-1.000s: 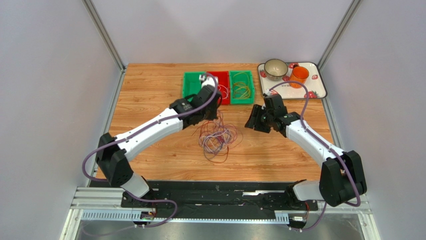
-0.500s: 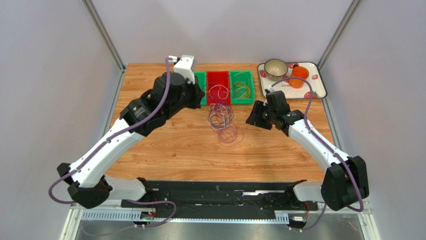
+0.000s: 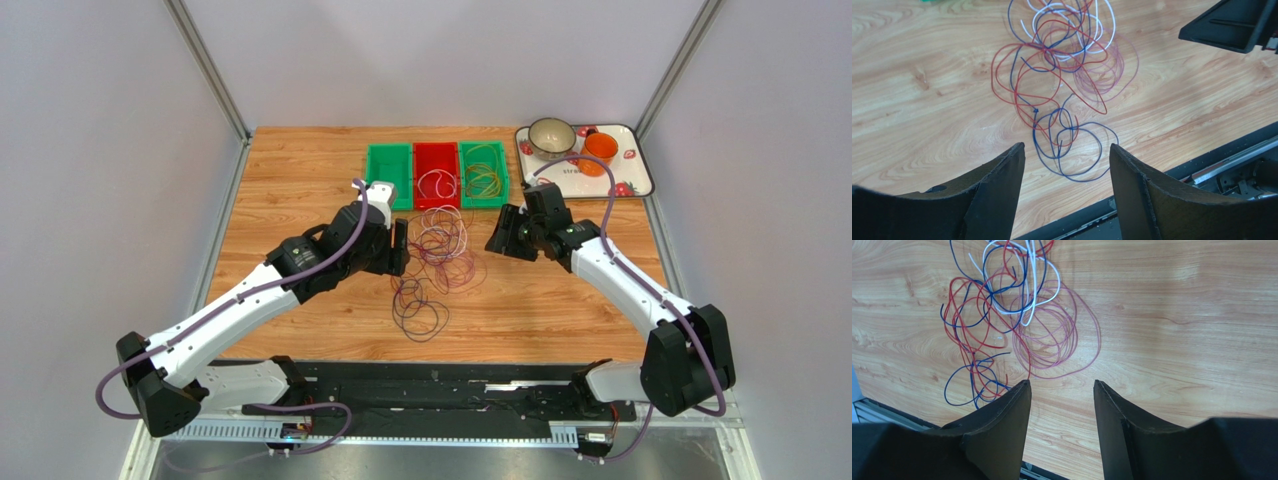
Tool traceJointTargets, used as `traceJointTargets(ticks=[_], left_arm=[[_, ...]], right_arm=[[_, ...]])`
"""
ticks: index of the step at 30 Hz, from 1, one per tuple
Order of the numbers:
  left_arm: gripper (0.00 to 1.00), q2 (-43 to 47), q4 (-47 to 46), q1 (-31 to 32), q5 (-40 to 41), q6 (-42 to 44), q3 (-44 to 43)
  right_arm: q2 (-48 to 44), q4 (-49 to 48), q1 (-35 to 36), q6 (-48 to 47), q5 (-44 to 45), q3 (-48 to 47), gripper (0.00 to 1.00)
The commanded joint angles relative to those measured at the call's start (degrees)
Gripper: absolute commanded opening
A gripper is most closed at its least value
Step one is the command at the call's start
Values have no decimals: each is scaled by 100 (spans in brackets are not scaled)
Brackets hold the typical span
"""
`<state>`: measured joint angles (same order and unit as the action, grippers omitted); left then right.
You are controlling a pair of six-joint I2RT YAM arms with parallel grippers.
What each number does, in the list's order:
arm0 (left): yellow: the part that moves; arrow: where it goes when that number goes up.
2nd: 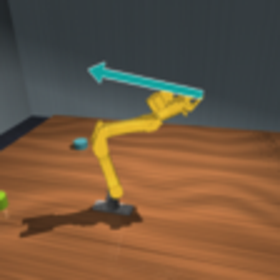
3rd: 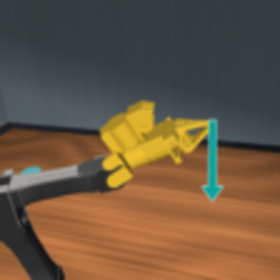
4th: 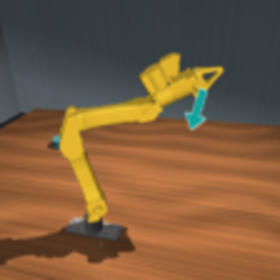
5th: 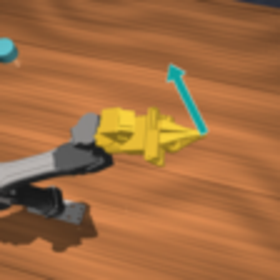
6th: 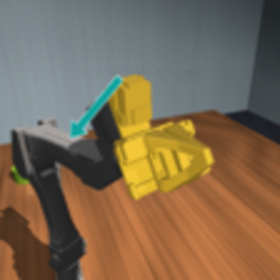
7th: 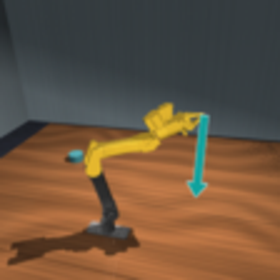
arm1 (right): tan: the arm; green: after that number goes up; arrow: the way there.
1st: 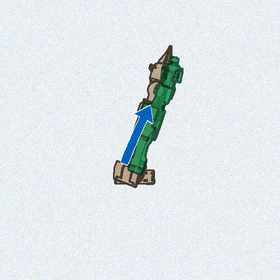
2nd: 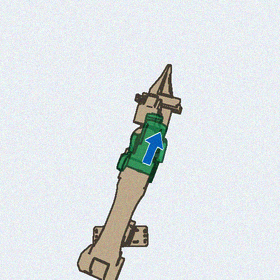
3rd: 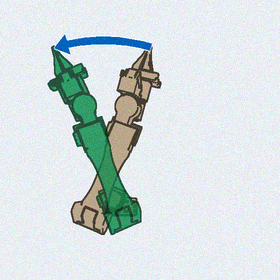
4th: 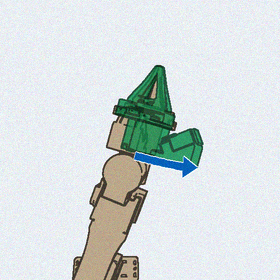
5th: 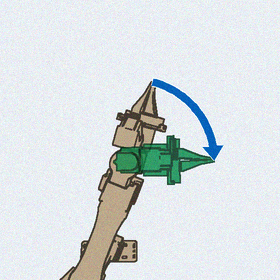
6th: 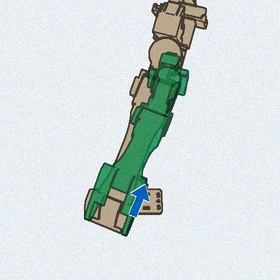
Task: Untangle the cables
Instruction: Untie the cable.
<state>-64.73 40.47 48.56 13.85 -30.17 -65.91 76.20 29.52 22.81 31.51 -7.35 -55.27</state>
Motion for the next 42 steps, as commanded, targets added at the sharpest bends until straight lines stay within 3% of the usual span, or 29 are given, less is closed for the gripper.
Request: traceJointTargets(ticks=[1, 10, 16, 24, 36, 42], left_arm=[[68, 13, -302, -21, -48, -436, 542], [65, -22, -1136, 75, -602, -1060, 1975], [63, -303, -1558, 251, -655, -1280, 2398], [59, -1024, -1955, 365, -655, -1491, 2539], [54, -1709, -1639, 567, -374, -2238, 2495], [40, -1912, -1683, 638, -330, -2344, 2469]], right_arm=[[17, -201, 259, -22, -56, -160, 53], [166, -306, 698, -31, 15, -81, 53], [377, -315, 830, 31, 41, -178, 53], [369, -280, 857, 40, 120, -116, 53], [448, -315, 866, 48, 103, -116, 53], [466, -324, 857, 40, 94, -107, 52]])
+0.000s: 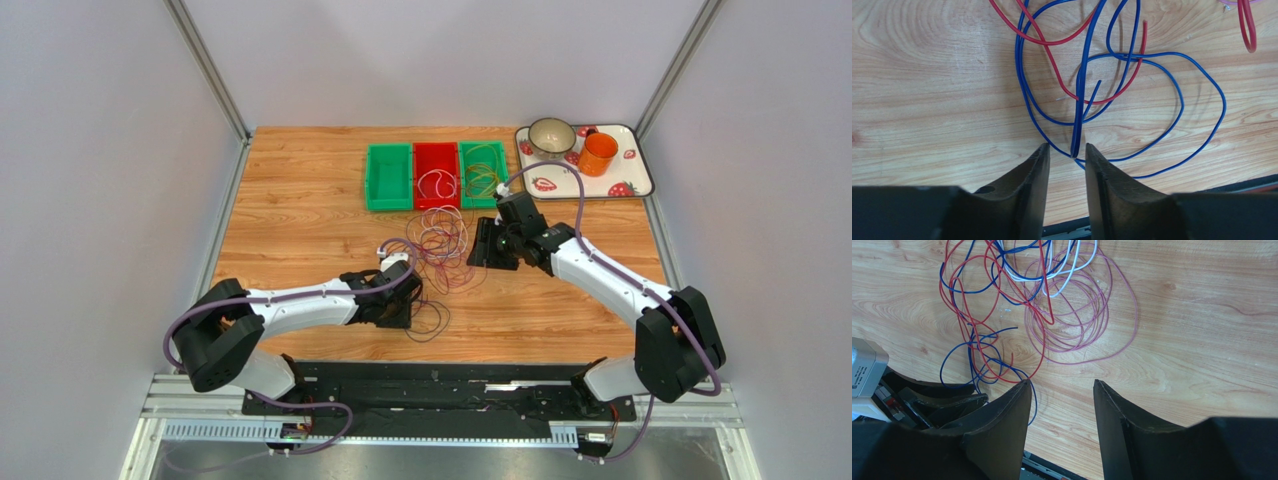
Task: Untangle the cables
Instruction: Untie the cable.
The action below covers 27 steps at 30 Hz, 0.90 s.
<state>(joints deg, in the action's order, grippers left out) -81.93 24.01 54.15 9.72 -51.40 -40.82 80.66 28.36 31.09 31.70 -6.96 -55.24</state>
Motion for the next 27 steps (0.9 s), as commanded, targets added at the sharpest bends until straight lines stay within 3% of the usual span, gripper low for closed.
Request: traceJointTargets(ticks=[1, 8, 15, 19, 27], left_arm=[[37, -200, -37, 78, 101, -230, -40], [0, -288, 130, 87, 258, -283, -93], [0, 71, 805, 87, 610, -108, -383], [0, 939, 1491, 87, 883, 103, -708], [0, 2198, 3212, 87, 1708, 516, -2095]], right_arm=[[11, -208, 37, 20, 55, -109, 52], [20, -190, 29, 11, 72, -127, 52], [11, -190, 37, 29, 37, -153, 52], [-24, -190, 46, 20, 2, -206, 52], [107, -559, 300, 99, -516, -425, 53]])
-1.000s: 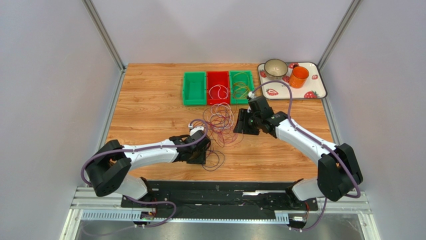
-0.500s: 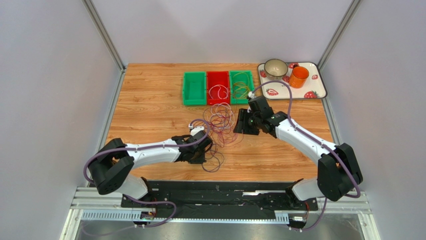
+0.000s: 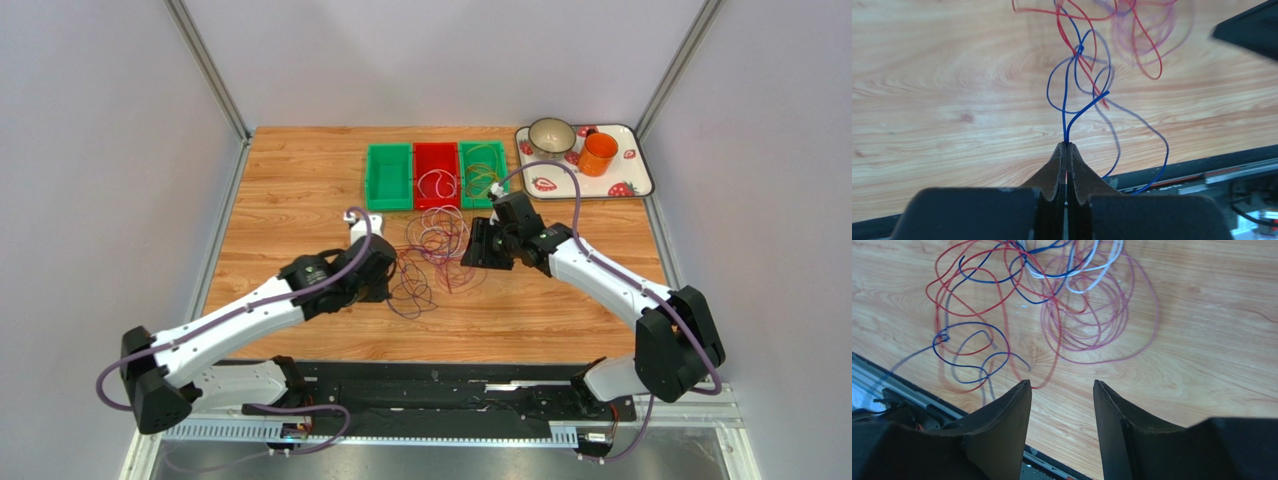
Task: Untangle the cables
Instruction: Untie the cable.
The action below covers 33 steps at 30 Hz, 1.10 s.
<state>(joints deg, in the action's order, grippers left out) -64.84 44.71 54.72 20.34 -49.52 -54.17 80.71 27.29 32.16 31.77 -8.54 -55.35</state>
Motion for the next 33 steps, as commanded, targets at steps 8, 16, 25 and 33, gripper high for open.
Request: traceJointTargets(ticks=[8, 16, 25, 33], left_arm=[[0, 1034, 1603, 30, 858, 1382, -2595], [0, 1122, 1471, 30, 937, 2798, -4161], [0, 1307, 917, 21, 481, 3378, -4636], [0, 1237, 390, 30, -3, 3650, -5129]], right_arm=[[525, -602, 554, 136, -702, -1170, 54], [700, -1102, 747, 216, -1343, -1619, 64], [1280, -1348, 958, 295, -1414, -1689, 66], [2553, -1938, 1336, 479, -1695, -2049, 66]])
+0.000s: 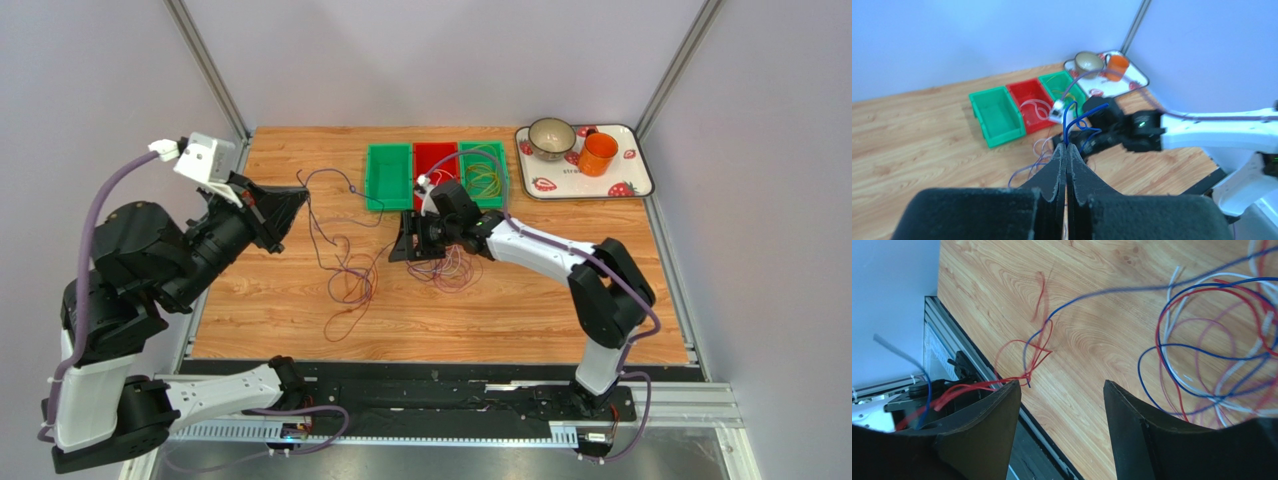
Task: Untangle the cables
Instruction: Untie the cable.
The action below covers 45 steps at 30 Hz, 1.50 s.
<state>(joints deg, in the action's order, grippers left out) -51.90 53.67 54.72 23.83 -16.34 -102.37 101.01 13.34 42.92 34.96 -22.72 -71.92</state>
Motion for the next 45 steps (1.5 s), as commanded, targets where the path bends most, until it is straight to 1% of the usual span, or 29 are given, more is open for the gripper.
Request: traceJointTargets(ticks=[1, 5, 8, 9, 12, 13, 14, 16, 17, 21, 26, 29, 30, 34, 37, 40, 45], left_arm=[[0, -101, -533, 30, -414, 368, -458], [0, -277, -726, 30, -555, 683, -819], [0, -382, -928, 30, -433, 877, -881], [0, -400, -963, 21, -371, 904, -873], [0, -496, -1104, 30, -143, 966, -645], [0, -505, -1174, 30, -64, 975, -453], [0, -531, -1218, 21, -11, 1001, -346], [0, -602, -1280, 30, 190, 1036, -66], [0, -646, -1306, 21, 244, 1027, 14], [0, -743, -1464, 21, 219, 949, 453], [0, -857, -1754, 21, 314, 922, 709], [0, -1006, -1825, -31, 402, 887, 666], [0, -1041, -1842, -92, 394, 869, 622], [0, -1226, -1991, -347, 271, 764, 621], [0, -1454, -2080, -611, 148, 720, 543], [0, -1770, -2097, -927, -80, 685, 332], [0, -2394, -2080, -1542, -598, 623, -221]], right_arm=[[612, -526, 305, 160, -259, -445, 65], [754, -578, 463, 178, -242, -358, 64], [447, -605, 454, 73, -58, -95, 64], [359, -483, 446, 20, 21, -59, 64], [-124, -141, 393, -208, 338, 90, 64], [-282, -87, 376, -261, 512, 160, 64], [-623, -17, 314, -305, 619, 326, 65], [-950, 177, 244, -507, 934, 476, 66], [-1300, 247, 139, -534, 1032, 669, 67], [-1917, 266, -152, -569, 1121, 1108, 70], [-2068, 195, -170, -596, 962, 1347, 70], [-2147, 282, -170, -578, 1234, 1540, 69], [-2164, 422, -170, -569, 1531, 1575, 68], [-2322, 1029, -170, -490, 2270, 1541, 64], [-2516, 1284, -170, -429, 2684, 1593, 64], [-2884, 1495, -170, -323, 2983, 1698, 64], [-3474, 1592, -170, -253, 3046, 1971, 64]])
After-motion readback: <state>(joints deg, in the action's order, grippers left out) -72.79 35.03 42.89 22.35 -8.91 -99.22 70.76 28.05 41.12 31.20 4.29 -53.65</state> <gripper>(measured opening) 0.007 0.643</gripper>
